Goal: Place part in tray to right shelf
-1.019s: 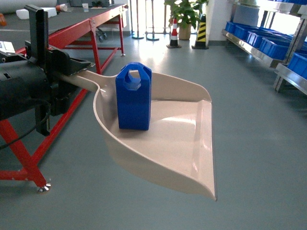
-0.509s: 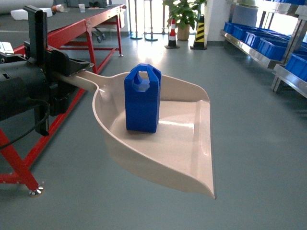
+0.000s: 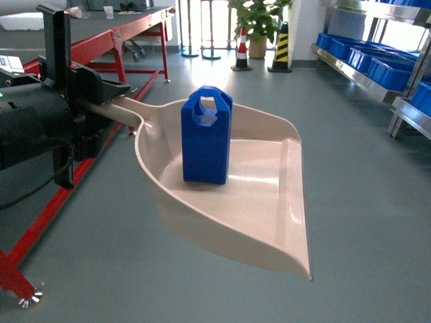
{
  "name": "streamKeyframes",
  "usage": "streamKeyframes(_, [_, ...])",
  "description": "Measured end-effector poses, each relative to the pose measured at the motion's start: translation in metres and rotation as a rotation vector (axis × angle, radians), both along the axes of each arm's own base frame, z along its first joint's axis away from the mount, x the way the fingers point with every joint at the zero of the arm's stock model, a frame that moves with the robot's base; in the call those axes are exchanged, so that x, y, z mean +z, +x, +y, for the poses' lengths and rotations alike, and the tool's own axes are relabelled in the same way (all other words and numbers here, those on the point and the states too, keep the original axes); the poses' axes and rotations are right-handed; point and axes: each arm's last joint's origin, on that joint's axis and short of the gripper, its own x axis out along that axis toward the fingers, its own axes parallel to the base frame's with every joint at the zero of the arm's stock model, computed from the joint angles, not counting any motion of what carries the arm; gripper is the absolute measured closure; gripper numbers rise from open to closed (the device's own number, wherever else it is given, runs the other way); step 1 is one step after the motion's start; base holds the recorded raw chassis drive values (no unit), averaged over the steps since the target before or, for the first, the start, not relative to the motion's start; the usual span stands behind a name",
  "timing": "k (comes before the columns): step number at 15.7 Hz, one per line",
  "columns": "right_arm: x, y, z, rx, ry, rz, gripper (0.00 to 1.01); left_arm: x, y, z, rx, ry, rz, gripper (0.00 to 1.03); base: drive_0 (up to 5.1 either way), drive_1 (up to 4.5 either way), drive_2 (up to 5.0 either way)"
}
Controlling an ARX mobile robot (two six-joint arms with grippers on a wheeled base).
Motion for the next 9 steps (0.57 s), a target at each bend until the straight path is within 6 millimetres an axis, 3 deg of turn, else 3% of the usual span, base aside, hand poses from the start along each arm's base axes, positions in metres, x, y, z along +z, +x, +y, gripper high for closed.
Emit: streamKeyframes(9, [-0.0005, 0.0000, 0.0000, 0.001, -0.001, 0.004, 0.03, -0.0009, -0.0001, 0.0002, 0.001, 0.003, 0.007, 0.87, 0.1, 4.28, -4.2])
